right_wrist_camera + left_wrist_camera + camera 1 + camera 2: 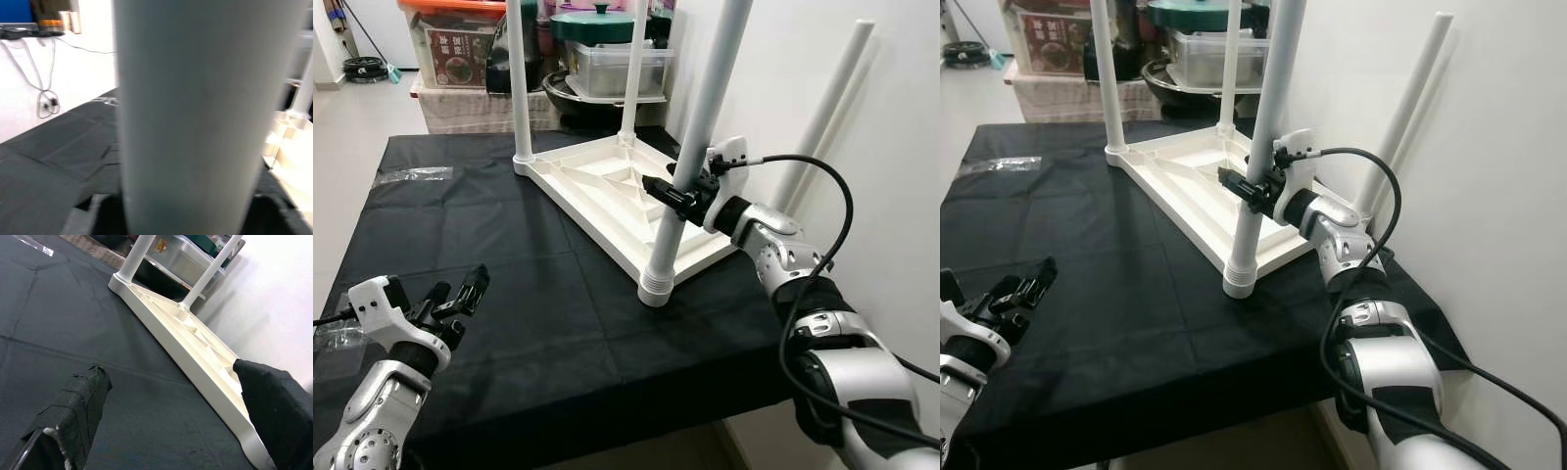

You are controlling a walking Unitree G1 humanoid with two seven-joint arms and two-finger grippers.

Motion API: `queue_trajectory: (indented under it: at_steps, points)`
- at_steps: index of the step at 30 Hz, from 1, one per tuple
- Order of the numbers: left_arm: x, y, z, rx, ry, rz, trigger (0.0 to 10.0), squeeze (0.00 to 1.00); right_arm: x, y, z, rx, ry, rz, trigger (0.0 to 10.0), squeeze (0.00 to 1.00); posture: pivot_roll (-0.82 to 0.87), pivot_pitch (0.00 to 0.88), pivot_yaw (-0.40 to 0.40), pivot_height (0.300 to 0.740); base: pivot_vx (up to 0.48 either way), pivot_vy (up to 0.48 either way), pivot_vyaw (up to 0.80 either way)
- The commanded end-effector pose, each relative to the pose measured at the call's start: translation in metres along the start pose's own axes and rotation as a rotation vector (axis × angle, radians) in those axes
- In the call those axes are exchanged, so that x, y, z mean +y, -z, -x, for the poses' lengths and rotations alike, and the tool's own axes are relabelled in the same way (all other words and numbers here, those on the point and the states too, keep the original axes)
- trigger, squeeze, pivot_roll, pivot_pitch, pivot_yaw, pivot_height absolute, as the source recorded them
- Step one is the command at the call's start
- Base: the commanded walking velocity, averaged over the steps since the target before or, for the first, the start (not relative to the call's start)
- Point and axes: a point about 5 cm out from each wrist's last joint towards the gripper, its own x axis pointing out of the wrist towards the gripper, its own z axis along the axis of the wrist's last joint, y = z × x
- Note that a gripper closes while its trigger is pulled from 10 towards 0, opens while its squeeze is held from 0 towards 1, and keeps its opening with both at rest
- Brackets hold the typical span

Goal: Building children table

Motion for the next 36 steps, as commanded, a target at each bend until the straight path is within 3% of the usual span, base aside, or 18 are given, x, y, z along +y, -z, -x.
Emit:
queue_trajectory:
  at_steps: [1,12,16,24,25,26,27,28,29,31,33,36]
  points:
    - [0.0,0.002,0.001,0.024,0.006,-0.013,10.0,0.0,-0.005,-0.004,0.001,0.0,0.01,0.027,0.0,0.0,0.01,0.0,-0.093,0.74,0.0,0.0,0.0]
    - [0.0,0.003,0.001,0.027,0.007,-0.011,10.0,0.0,-0.008,0.003,0.003,0.007,0.063,0.017,0.0,0.0,0.01,0.0,-0.092,0.74,0.0,0.0,0.0]
    - [-0.001,0.004,0.002,0.026,0.004,-0.009,10.0,0.0,0.001,0.026,0.0,0.041,0.151,-0.038,0.0,0.0,0.01,0.0,-0.094,0.74,0.0,0.0,0.0]
    - [-0.001,0.004,0.002,0.026,0.002,-0.009,10.0,0.0,0.006,0.038,-0.001,0.07,0.201,-0.054,0.0,0.0,0.01,0.0,-0.095,0.74,0.0,0.0,0.0]
    - [-0.001,0.004,0.003,0.025,0.0,-0.009,10.0,0.0,0.015,0.053,-0.003,0.105,0.33,-0.069,0.0,0.0,0.01,0.0,-0.096,0.74,0.0,0.0,0.0]
    - [-0.001,0.004,0.003,0.025,0.0,-0.009,10.0,0.0,0.015,0.053,-0.003,0.105,0.33,-0.069,0.0,0.0,0.01,0.0,-0.096,0.74,0.0,0.0,0.0]
    - [-0.001,0.003,0.003,0.022,-0.003,-0.008,10.0,0.0,0.025,0.065,-0.004,0.138,0.463,-0.065,0.0,0.0,0.01,0.0,-0.1,0.74,0.0,0.0,0.0]
    - [-0.001,0.003,0.003,0.022,-0.003,-0.008,10.0,0.0,0.025,0.065,-0.004,0.138,0.463,-0.065,0.0,0.0,0.01,0.0,-0.1,0.74,0.0,0.0,0.0]
    - [-0.001,0.003,0.003,0.02,-0.005,-0.007,10.0,0.0,0.032,0.072,-0.004,0.156,0.554,-0.063,0.0,0.0,0.01,0.0,-0.1,0.74,0.0,0.0,0.0]
    - [-0.001,0.003,0.003,0.02,-0.005,-0.007,10.0,0.0,0.032,0.072,-0.004,0.156,0.554,-0.063,0.0,0.0,0.01,0.0,-0.1,0.74,0.0,0.0,0.0]
    - [0.0,0.003,0.004,0.017,-0.011,-0.007,10.0,0.0,0.056,0.08,-0.01,0.183,0.735,-0.041,0.0,0.0,0.01,0.0,-0.103,0.74,0.0,0.0,0.0]
    - [0.0,0.003,0.004,0.016,-0.013,-0.006,10.0,0.0,0.064,0.081,-0.013,0.189,0.784,-0.041,0.0,0.0,0.01,0.0,-0.103,0.74,0.0,0.0,0.0]
